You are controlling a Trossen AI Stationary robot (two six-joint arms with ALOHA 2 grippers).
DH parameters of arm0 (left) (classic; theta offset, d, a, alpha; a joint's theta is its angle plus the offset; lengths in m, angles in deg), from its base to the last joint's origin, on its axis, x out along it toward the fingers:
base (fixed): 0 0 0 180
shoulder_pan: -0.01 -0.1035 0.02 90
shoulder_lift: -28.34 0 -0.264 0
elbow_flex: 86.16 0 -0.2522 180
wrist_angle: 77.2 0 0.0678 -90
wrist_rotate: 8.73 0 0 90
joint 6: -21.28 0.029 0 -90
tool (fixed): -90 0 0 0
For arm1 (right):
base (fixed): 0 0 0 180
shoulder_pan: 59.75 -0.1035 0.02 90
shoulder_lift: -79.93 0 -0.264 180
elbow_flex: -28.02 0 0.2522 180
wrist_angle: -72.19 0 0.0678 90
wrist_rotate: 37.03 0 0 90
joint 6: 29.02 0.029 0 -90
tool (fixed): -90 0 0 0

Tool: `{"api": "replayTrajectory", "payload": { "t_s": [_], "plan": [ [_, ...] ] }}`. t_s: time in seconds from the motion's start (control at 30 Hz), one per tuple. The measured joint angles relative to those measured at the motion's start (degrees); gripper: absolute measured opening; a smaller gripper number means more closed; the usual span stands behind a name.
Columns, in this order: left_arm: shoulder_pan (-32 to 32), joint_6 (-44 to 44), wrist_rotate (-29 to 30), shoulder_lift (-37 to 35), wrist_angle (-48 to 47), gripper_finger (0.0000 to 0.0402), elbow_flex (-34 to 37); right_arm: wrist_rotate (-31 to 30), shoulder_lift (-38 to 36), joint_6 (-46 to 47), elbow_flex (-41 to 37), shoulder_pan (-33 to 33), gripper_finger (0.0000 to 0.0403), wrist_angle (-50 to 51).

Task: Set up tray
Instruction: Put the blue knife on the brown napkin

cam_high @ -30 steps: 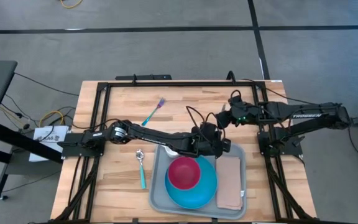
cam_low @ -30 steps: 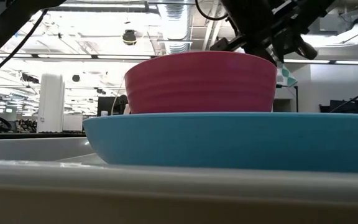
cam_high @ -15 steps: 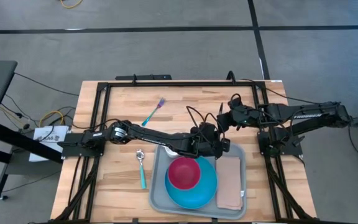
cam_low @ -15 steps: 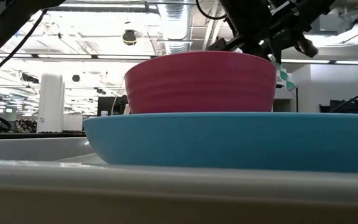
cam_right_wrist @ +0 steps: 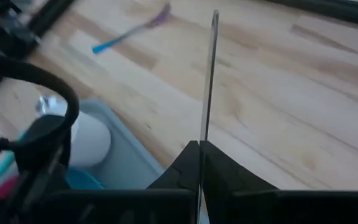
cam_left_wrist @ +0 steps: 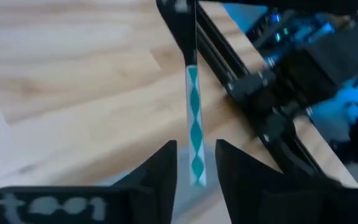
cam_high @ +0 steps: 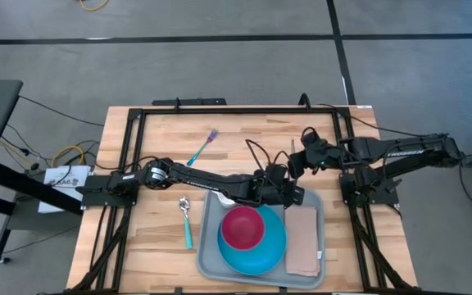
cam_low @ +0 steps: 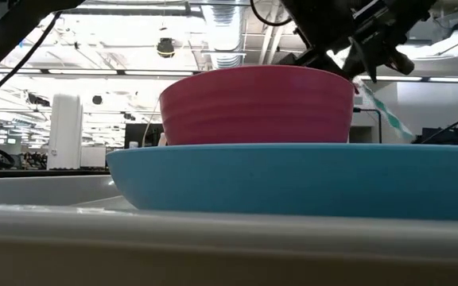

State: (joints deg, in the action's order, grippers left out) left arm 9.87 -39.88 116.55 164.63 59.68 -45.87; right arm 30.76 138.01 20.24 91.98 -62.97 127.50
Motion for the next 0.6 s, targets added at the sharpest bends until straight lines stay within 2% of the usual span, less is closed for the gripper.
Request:
{"api": "replayTrajectory", "payload": {
  "t_s": [0.17, 0.37, 0.53, 0.6],
  "plan": [
    [0.01, 0.28, -6.14, -0.98, -0.36, 0.0105, 0.00, 1.50, -0.99, 5.76, 0.00, -3.51, 0.0001, 6.03],
    [0.44, 2.02, -11.12, -4.00, -2.37, 0.0093, -0.82, -1.02, -8.32, 14.52, 0.15, -9.48, 0.0001, 8.66],
    [1.46, 6.03, -9.08, -10.11, -9.14, 0.0075, -0.98, -6.58, -15.96, 25.03, -0.12, -14.86, 0.0001, 18.02],
    [1.75, 8.34, -7.36, -12.75, -11.79, 0.0069, -1.10, -7.75, -19.81, 29.55, -2.65, -18.18, 0.0001, 18.92]
  ]
}}
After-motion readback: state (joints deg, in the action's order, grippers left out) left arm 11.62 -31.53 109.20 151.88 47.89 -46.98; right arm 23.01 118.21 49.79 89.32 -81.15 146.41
